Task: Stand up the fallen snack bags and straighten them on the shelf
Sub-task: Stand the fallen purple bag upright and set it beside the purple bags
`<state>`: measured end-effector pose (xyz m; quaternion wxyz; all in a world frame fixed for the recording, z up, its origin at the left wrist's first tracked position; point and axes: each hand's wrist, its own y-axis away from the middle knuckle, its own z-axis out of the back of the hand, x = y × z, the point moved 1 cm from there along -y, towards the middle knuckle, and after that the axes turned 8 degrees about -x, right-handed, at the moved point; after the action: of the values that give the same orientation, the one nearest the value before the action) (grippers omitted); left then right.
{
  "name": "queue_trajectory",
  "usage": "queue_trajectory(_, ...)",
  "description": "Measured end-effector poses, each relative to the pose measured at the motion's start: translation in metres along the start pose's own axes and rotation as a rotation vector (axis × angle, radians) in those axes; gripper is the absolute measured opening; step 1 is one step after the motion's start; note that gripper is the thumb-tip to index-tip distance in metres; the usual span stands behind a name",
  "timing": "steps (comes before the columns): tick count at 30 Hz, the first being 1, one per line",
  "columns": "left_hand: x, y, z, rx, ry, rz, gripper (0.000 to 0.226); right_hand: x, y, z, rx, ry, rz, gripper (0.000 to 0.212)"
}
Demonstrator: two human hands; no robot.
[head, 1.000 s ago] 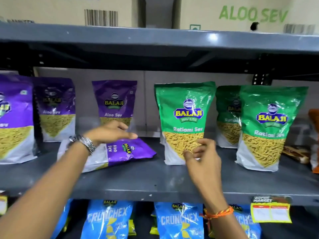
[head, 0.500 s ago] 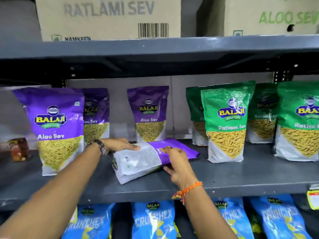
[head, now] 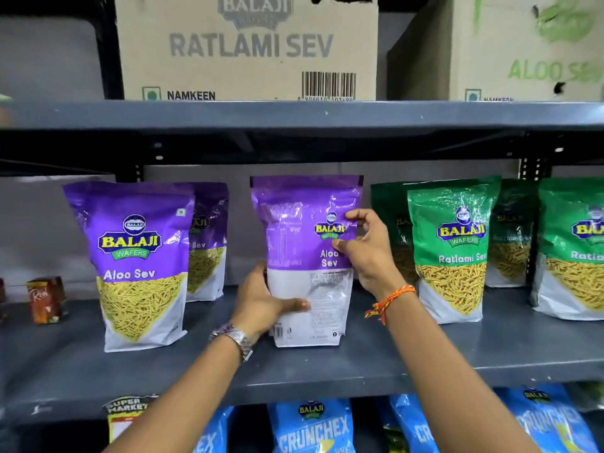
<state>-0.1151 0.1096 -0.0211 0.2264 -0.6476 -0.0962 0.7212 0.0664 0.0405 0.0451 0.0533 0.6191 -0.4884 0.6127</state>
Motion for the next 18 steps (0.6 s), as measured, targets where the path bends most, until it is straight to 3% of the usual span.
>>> queue_trajectory(3, 0.006, 0.003, -0.012, -0.059, -0.022, 0.037, 0.092, -0.005, -0.007, 0.005, 0.012, -0.004, 0.008, 0.055)
queue_trajectory(7, 0.007, 0.005, -0.012, -0.048, -0.045, 0.098, 0.081, -0.025, -0.006, 0.018, 0.045, -0.095, -0.112, 0.063)
queue_trajectory(11, 0.005, 0.020, -0.015, -0.102, -0.079, 0.242, 0.073, -0.050, 0.013, 0.032, 0.240, -0.002, -0.373, 0.057)
queue_trajectory(14, 0.002, 0.025, -0.025, -0.084, 0.000, 0.327, 0.064, -0.057, 0.036, 0.033, 0.397, -0.016, -0.403, 0.054)
queue_trajectory(18, 0.004, 0.009, -0.033, -0.118, 0.060, 0.293, 0.060, -0.051, 0.063, 0.032, 0.301, 0.025, -0.359, 0.065)
